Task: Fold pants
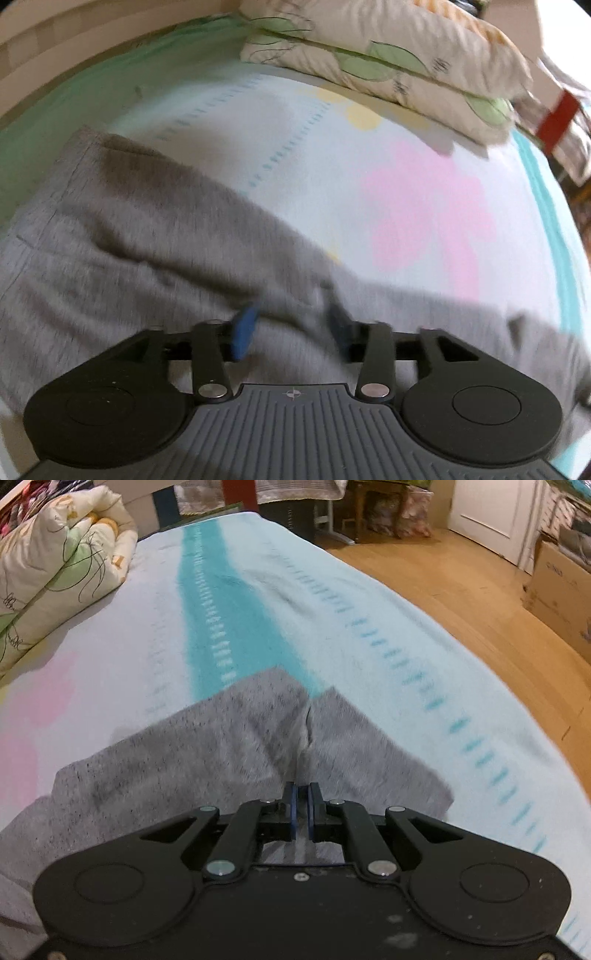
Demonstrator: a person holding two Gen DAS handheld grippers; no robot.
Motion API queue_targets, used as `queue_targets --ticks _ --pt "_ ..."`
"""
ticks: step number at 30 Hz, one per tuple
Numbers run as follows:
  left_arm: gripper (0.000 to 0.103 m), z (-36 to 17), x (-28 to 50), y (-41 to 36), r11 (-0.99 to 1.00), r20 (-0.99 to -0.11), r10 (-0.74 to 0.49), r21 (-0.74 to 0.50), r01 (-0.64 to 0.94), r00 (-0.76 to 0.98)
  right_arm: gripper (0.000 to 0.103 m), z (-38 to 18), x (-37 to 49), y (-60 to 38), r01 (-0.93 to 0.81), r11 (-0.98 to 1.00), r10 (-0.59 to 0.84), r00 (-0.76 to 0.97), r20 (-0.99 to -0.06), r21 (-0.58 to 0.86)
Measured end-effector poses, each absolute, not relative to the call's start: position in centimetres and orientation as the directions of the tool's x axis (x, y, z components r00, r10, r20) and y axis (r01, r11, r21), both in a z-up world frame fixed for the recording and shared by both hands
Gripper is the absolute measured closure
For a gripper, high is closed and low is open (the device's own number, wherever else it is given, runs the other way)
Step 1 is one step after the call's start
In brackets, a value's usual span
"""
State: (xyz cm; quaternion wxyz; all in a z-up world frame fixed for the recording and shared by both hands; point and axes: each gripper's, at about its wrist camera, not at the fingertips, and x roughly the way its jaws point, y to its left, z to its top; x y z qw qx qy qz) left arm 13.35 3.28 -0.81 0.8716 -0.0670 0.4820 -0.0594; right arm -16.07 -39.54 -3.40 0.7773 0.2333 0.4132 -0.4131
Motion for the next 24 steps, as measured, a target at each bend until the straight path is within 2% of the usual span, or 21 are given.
queue_targets --ticks 3,6,14,21,23,24 --pt "0.045 -0.2 16.3 3.5 0.982 -0.843 -0.156 -0.189 -0.011 0.515 0.096 -4.0 -16.0 -37.8 0.839 0.544 -0.495 0.319 -0.808 -0.002" --pt "0.041 -0.5 18.7 2.5 0.990 -0.861 -0.109 -0.137 -0.021 0.498 0.095 -3.6 -15.7 -36.9 0.830 0.557 -0.538 0.334 -0.774 -0.029" --pt "0.040 -4.0 23.4 -0.7 0.998 -0.922 -0.006 -0.028 -0.051 0.387 0.091 -5.3 -14.4 -36.8 0.816 0.570 -0.568 0.304 -0.765 -0.099" --pt "0.042 -7.4 25.5 -1.2 0.993 -0.954 0.114 0.100 -0.065 0.276 0.088 -6.0 -14.3 -37.2 0.822 0.563 -0.569 0.310 -0.762 -0.085" --pt "0.056 -7.6 25.5 -0.8 0.991 -0.953 0.125 0.105 -0.085 0.274 0.088 -6.0 -14.4 -37.3 0.825 0.560 -0.568 0.312 -0.762 -0.079" --pt "0.074 -7.3 25.2 -0.5 0.991 -0.947 0.117 0.091 -0.100 0.299 0.088 -5.9 -14.4 -37.3 0.825 0.560 -0.568 0.313 -0.762 -0.078"
